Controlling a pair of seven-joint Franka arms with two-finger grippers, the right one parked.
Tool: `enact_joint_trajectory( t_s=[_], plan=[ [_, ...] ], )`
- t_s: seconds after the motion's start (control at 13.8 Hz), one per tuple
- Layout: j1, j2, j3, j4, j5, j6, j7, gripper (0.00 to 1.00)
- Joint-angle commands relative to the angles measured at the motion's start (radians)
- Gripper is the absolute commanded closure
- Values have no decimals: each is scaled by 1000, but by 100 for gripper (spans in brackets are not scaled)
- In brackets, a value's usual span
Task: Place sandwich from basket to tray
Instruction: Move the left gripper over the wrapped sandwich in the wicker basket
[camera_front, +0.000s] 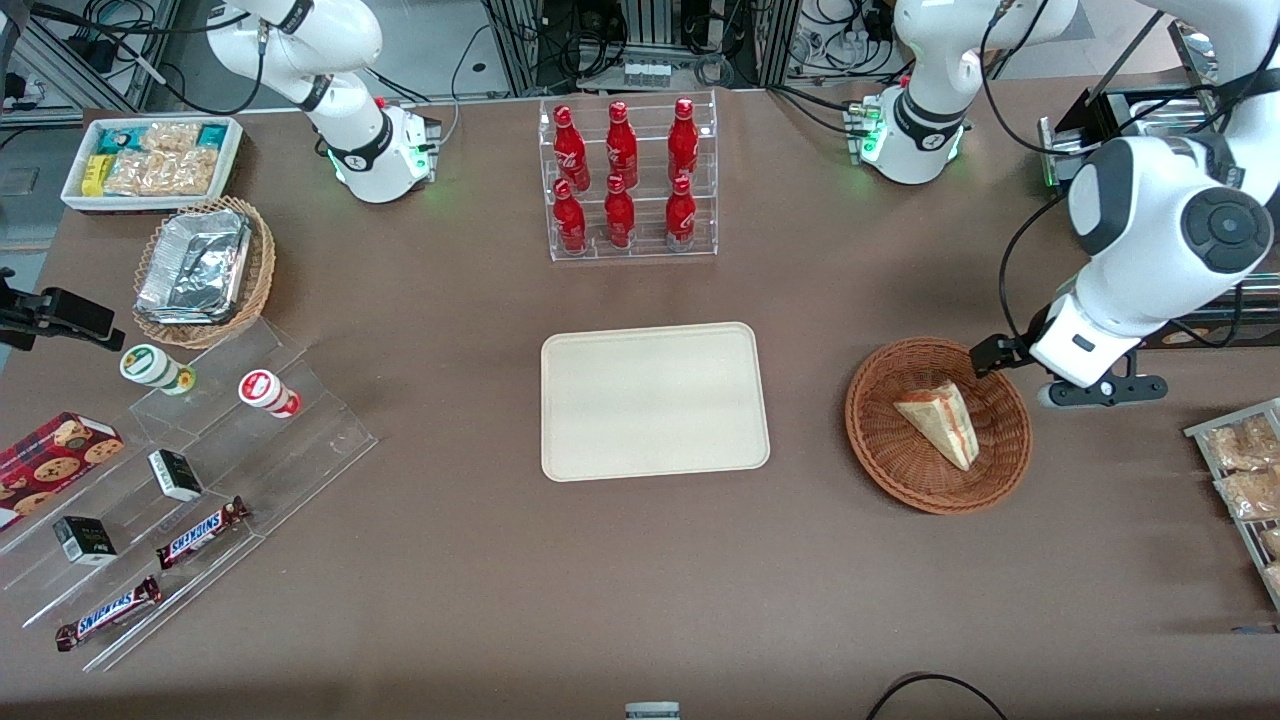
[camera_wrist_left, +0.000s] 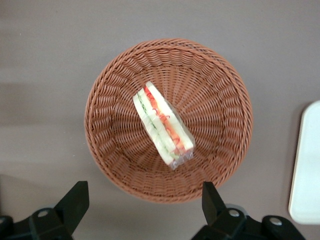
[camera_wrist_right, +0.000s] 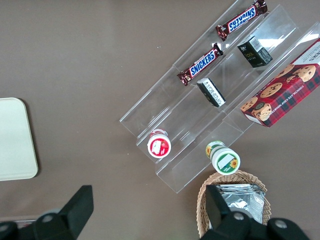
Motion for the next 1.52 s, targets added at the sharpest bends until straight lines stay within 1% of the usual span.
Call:
enact_joint_trajectory(
  t_s=[0.0,0.29,0.36,0.44,0.73,1.45],
  plan=[
    [-14,14,7,-30,-2,93,-211,0],
    [-44,77,2,-30,-4,173,-637,0],
    [-62,90,2,-31,-2,188,-717,0],
    [-67,103,2,-31,-4,199,-755,0],
    [-67,126,2,-33,-1,197,-755,0],
    [-65,230,4,-31,-1,205,-759,0]
  ],
)
